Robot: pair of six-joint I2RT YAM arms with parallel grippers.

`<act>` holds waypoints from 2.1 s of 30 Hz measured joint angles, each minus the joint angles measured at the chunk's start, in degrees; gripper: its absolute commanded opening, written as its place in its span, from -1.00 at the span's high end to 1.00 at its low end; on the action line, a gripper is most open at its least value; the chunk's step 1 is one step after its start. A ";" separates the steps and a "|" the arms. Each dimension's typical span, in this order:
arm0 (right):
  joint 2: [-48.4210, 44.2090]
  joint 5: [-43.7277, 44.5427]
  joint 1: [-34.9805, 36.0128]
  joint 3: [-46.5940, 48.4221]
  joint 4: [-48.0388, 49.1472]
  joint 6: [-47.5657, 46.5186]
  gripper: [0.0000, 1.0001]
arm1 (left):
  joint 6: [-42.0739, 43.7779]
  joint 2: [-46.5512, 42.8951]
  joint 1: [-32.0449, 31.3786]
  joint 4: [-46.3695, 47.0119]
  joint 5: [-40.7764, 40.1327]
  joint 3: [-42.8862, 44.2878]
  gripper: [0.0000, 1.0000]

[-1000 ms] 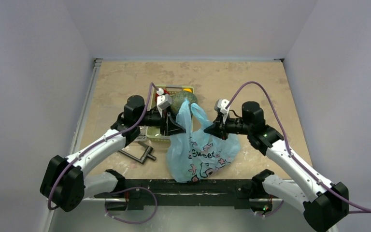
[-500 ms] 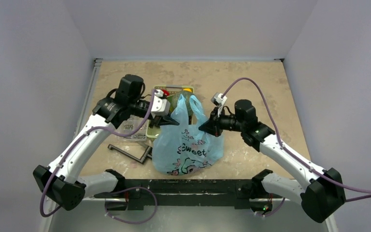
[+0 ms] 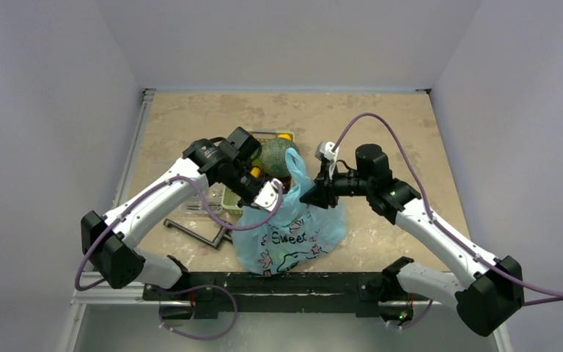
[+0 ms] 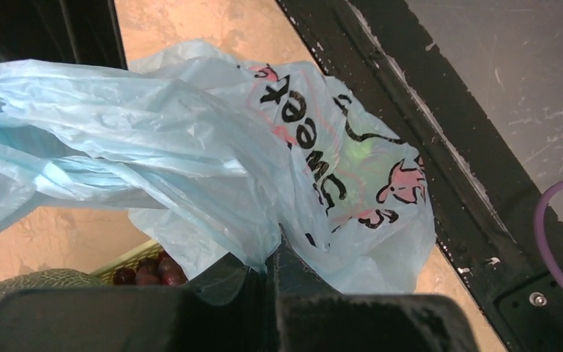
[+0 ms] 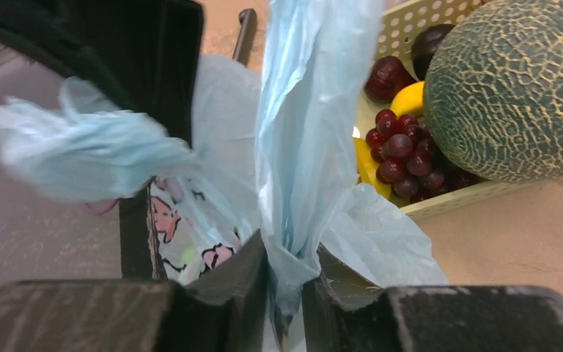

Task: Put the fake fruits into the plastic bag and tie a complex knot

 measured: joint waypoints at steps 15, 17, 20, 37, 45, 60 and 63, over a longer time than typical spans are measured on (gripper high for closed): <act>2.54 -9.92 1.09 3.67 -8.46 -8.66 -0.71 | 2.16 6.51 -0.37 2.03 -4.59 2.86 1.00; 2.56 -10.64 1.09 3.67 -8.33 -8.20 -0.68 | 2.16 6.67 -0.52 2.64 -5.20 2.84 1.00; 2.75 -10.73 1.09 3.67 -6.38 -6.01 -0.63 | 2.12 6.69 -0.85 4.02 -6.08 2.84 1.00; 3.96 -5.70 1.29 1.99 3.15 0.55 1.00 | -5.16 1.68 2.12 7.96 -5.20 0.57 -0.26; 2.10 -3.56 3.63 0.61 3.23 -3.41 1.00 | -25.11 -11.69 18.58 15.98 1.29 0.68 -0.62; 1.46 -1.09 5.49 0.26 2.49 -7.80 1.00 | -19.56 3.30 16.96 4.42 8.22 13.62 0.27; 1.46 -0.57 5.49 0.26 2.36 -8.17 1.00 | -17.25 3.30 16.26 1.49 9.53 14.84 0.64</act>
